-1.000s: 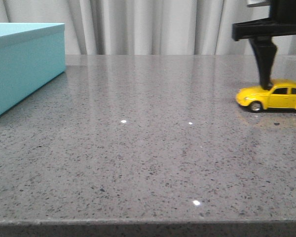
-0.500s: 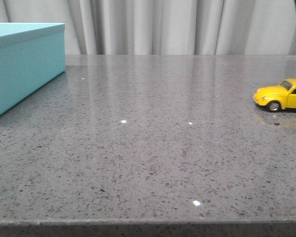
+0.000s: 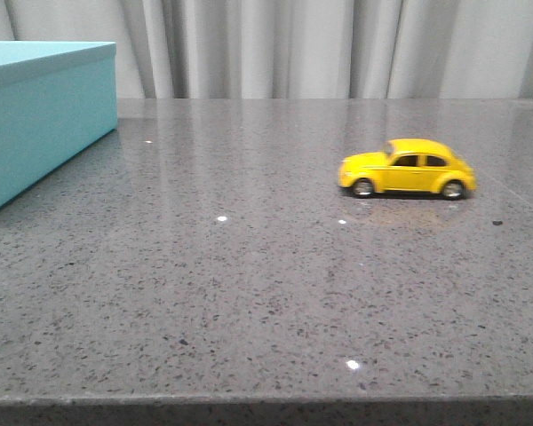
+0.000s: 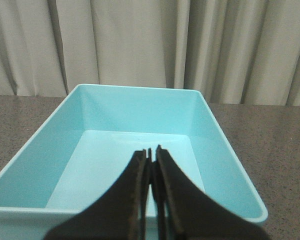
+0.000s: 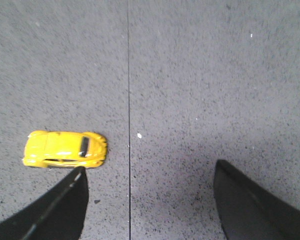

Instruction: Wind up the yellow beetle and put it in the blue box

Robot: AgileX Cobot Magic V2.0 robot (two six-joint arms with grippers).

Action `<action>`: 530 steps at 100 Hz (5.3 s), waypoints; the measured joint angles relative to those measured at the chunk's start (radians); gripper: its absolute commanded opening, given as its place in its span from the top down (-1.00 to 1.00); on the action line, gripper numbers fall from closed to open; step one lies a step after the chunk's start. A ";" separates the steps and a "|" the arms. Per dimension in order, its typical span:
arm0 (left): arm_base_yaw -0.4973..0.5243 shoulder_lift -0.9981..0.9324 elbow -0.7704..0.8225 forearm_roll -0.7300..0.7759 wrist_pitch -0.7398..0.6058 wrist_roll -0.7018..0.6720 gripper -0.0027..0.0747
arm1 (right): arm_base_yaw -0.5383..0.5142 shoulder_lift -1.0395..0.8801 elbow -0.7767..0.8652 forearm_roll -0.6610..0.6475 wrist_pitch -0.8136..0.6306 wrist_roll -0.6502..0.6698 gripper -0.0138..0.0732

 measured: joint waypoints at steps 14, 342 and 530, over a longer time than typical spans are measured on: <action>0.000 0.047 -0.049 0.000 0.039 0.000 0.94 | 0.000 -0.112 0.088 0.014 -0.062 0.000 -0.53; -0.575 1.483 -1.097 0.023 0.643 0.918 0.63 | 0.000 -0.204 0.143 0.114 -0.107 -0.017 -0.53; 0.033 1.317 -0.955 0.063 0.781 0.188 0.42 | 0.000 -0.204 0.143 0.114 -0.107 -0.017 -0.53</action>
